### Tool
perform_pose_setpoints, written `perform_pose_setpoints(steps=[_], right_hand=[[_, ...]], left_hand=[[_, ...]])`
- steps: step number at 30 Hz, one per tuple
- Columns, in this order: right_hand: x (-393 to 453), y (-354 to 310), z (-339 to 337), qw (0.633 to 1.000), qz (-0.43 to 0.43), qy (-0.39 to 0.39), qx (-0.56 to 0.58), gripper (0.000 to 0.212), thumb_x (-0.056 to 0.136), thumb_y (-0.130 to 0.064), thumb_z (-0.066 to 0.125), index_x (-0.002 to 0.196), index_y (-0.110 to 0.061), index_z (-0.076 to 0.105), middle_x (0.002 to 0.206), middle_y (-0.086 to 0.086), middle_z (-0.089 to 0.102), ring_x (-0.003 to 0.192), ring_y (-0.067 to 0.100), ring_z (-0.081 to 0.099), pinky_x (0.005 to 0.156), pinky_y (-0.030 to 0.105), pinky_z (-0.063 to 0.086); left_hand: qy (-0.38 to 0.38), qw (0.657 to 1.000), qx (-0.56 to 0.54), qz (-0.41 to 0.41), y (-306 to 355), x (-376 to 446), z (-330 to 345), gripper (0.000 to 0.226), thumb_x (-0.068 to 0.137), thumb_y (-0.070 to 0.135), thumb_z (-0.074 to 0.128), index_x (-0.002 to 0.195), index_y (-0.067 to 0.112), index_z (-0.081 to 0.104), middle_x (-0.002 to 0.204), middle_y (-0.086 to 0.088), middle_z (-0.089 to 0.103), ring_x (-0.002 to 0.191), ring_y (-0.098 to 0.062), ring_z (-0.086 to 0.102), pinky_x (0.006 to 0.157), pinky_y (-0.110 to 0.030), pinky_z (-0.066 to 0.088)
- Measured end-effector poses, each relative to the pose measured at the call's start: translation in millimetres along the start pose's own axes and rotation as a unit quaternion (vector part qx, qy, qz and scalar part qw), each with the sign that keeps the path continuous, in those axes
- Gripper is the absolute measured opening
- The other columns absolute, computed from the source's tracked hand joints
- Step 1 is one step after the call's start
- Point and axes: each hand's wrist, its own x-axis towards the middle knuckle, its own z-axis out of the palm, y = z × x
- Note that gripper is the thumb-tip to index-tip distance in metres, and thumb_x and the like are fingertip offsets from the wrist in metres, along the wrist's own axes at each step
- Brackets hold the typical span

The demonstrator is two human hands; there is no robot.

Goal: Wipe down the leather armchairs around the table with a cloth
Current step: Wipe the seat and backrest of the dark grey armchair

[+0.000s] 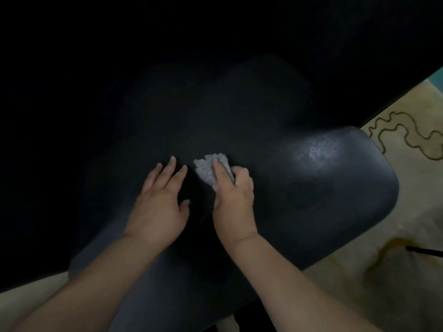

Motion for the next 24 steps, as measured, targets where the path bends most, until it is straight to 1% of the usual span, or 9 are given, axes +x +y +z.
perform_pose_setpoints(steps=[3, 5, 6, 10, 13, 16, 19, 22, 24], right_hand=[[15.6, 17.5, -13.8, 0.998, 0.002, 0.059, -0.023, 0.058, 0.08, 0.003, 0.053, 0.136, -0.015, 0.05, 0.114, 0.02, 0.047, 0.091, 0.034, 0.049, 0.08, 0.042, 0.049], [28.1, 40.0, -27.1, 0.99, 0.041, 0.127, -0.039, 0.049, 0.081, 0.0, 0.055, 0.129, -0.01, 0.057, 0.11, 0.025, 0.05, 0.085, 0.039, 0.049, 0.076, 0.043, 0.048], [30.2, 46.9, -30.2, 0.989, 0.053, 0.133, -0.043, 0.046, 0.083, 0.0, 0.057, 0.128, -0.009, 0.058, 0.109, 0.025, 0.051, 0.085, 0.039, 0.048, 0.076, 0.043, 0.047], [9.0, 24.5, -6.6, 0.994, 0.03, 0.09, -0.063, 0.044, 0.085, -0.018, 0.044, 0.126, -0.015, 0.059, 0.107, 0.019, 0.051, 0.082, 0.034, 0.048, 0.074, 0.041, 0.047], [-11.4, -5.4, 14.9, 0.999, 0.013, 0.033, -0.023, 0.041, 0.086, -0.026, 0.058, 0.126, -0.019, 0.059, 0.111, 0.014, 0.049, 0.091, 0.029, 0.048, 0.079, 0.04, 0.048], [-4.7, -7.8, 10.6, 0.999, 0.0, 0.03, 0.032, 0.034, 0.084, -0.021, 0.068, 0.118, -0.015, 0.063, 0.104, 0.014, 0.049, 0.089, 0.029, 0.049, 0.078, 0.042, 0.05], [10.6, 1.5, -0.5, 0.999, -0.019, 0.04, 0.022, 0.032, 0.086, -0.031, 0.064, 0.114, -0.016, 0.063, 0.102, 0.011, 0.048, 0.09, 0.026, 0.048, 0.077, 0.044, 0.049], [16.0, -7.0, -0.9, 0.999, -0.021, 0.018, -0.02, 0.038, 0.084, -0.048, 0.056, 0.11, -0.02, 0.062, 0.104, 0.007, 0.046, 0.091, 0.021, 0.045, 0.078, 0.037, 0.047], [15.4, -19.5, 8.1, 0.998, -0.056, 0.001, -0.036, 0.033, 0.085, -0.044, 0.059, 0.107, -0.02, 0.063, 0.102, 0.007, 0.047, 0.088, 0.023, 0.047, 0.074, 0.038, 0.047]], left_hand=[[0.022, 1.0, -0.001, -0.017, -4.8, -6.6, -4.7, 0.07, 0.091, 0.027, 0.057, 0.151, 0.026, 0.022, 0.16, 0.006, 0.004, 0.146, -0.017, 0.001, 0.119, -0.031, 0.009], [0.03, 0.999, -0.002, -0.035, -10.4, -10.9, -7.5, 0.069, 0.092, 0.027, 0.057, 0.151, 0.026, 0.022, 0.161, 0.007, 0.004, 0.146, -0.017, 0.001, 0.119, -0.035, 0.012], [0.029, 0.999, 0.0, -0.043, -13.1, -12.6, -8.2, 0.069, 0.092, 0.028, 0.057, 0.151, 0.027, 0.022, 0.161, 0.007, 0.004, 0.146, -0.016, 0.001, 0.119, -0.038, 0.014], [0.007, 0.999, 0.001, -0.053, -20.5, -19.8, -7.2, 0.07, 0.092, 0.031, 0.056, 0.152, 0.028, 0.019, 0.161, 0.008, 0.001, 0.146, -0.016, 0.0, 0.119, -0.036, 0.013], [0.004, 0.999, -0.005, -0.05, -22.1, -25.3, -7.4, 0.071, 0.092, 0.03, 0.057, 0.152, 0.028, 0.02, 0.161, 0.008, 0.0, 0.147, -0.016, 0.0, 0.119, -0.032, 0.01], [0.003, 0.999, -0.012, -0.05, -26.4, -29.9, -9.3, 0.07, 0.092, 0.031, 0.056, 0.152, 0.029, 0.019, 0.16, 0.009, -0.002, 0.147, -0.016, -0.001, 0.119, -0.032, 0.009], [0.002, 0.999, -0.016, -0.052, -33.2, -32.0, -8.6, 0.07, 0.093, 0.031, 0.055, 0.152, 0.03, 0.018, 0.16, 0.01, -0.003, 0.146, -0.015, -0.002, 0.119, -0.032, 0.01], [0.011, 0.999, -0.016, -0.048, -35.0, -31.4, -6.1, 0.071, 0.092, 0.03, 0.057, 0.152, 0.03, 0.019, 0.16, 0.009, -0.001, 0.146, -0.016, -0.001, 0.118, -0.03, 0.009], [0.017, 0.999, -0.015, -0.047, -34.9, -31.6, -4.0, 0.071, 0.092, 0.03, 0.057, 0.152, 0.03, 0.019, 0.16, 0.009, -0.001, 0.146, -0.015, -0.001, 0.117, -0.027, 0.007]])
